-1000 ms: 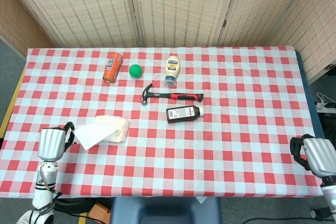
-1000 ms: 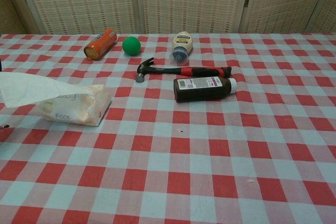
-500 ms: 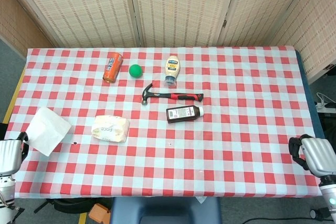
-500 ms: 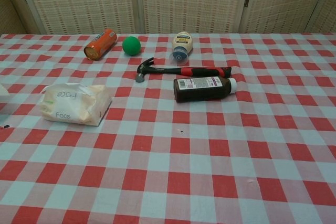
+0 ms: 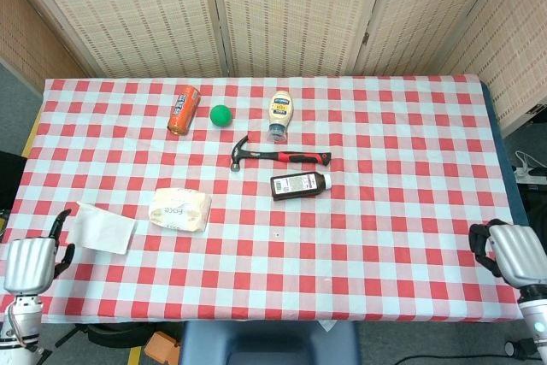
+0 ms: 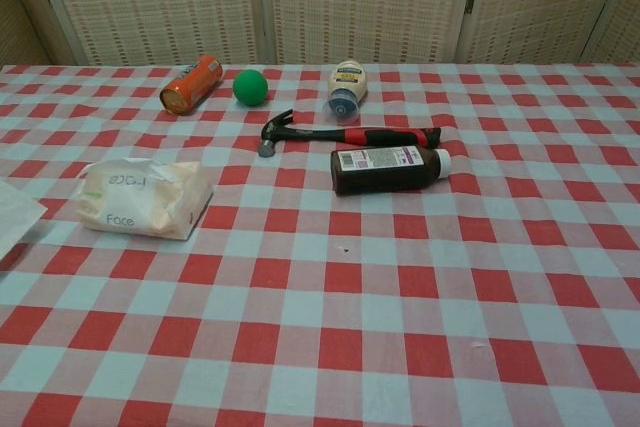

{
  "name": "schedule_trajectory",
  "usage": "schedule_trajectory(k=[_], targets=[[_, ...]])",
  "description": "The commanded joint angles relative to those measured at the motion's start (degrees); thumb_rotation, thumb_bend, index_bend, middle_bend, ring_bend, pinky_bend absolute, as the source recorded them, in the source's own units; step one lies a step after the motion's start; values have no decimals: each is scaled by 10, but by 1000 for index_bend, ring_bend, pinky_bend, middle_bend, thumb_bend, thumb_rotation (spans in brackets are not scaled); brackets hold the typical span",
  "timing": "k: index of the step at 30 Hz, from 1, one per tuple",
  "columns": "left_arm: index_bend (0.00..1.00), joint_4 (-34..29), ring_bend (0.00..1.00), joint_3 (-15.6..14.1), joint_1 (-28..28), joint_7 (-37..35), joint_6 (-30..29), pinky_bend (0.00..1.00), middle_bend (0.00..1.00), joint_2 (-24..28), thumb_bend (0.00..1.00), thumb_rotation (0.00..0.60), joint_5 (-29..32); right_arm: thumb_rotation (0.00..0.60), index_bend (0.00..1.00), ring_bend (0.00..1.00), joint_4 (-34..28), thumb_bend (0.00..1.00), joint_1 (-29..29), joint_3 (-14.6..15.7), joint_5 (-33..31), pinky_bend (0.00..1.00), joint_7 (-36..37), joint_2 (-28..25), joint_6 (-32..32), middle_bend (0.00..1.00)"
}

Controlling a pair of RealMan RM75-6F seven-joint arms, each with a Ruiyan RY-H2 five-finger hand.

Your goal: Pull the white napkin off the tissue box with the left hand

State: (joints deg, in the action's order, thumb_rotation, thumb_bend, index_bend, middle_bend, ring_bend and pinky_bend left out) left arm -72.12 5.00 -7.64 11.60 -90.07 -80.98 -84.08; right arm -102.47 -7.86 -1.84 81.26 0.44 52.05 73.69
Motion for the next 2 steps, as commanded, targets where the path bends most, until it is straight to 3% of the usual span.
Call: schedule_trajectory(k=[1,2], targets=[[180,-5,913,-1,1,1,-8,1000,929,0,388,600,-7,600,814,470,2,923,-2,0,-3,727,-3,2,-4,675],[182,-5,913,-1,1,2,-9,1000,929,-1,388,600,-9,600,814,470,3,923,-3,0,-5,727,-5,3,-6,675]])
